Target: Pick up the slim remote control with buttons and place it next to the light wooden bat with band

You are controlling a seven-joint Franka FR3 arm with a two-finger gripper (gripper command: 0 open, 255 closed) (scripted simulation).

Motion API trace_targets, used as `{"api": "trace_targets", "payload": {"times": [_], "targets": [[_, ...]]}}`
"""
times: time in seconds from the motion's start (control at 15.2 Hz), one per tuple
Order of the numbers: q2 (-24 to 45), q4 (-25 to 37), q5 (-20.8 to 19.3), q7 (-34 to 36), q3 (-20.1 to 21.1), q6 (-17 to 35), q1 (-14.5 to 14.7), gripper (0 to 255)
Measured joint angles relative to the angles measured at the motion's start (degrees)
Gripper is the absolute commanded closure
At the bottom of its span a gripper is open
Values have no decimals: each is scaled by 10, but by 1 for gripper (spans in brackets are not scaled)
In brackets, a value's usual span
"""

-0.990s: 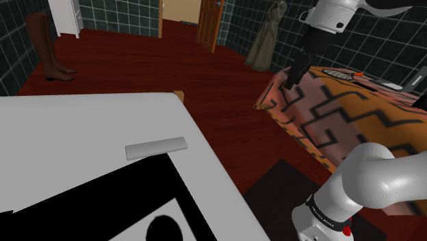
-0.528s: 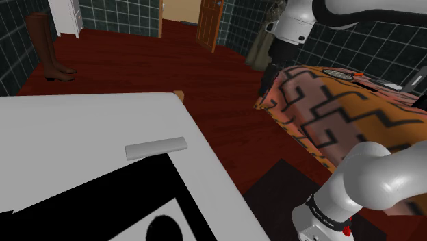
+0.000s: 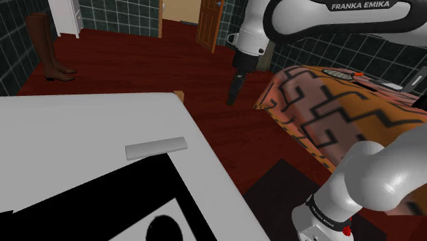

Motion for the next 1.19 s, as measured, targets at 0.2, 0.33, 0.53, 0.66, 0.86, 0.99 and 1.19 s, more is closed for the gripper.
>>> {"api": "trace_targets", "payload": {"times": [0.2,0.33,0.53,0.66,0.86,0.99,1.19], "targets": [[53,16,-5,-19,13,35,11,0],[90,35,-10,-33,21,50,18,0],[142,62,-20,-48,34,72,29,0],[188,90,-31,-55,45,88,37,0],[243,123,-47,-67,58,105,50,0],[277,144,-58,-76,65,115,59,0],[340,192,-81,-83,76,123,76,0]]}}
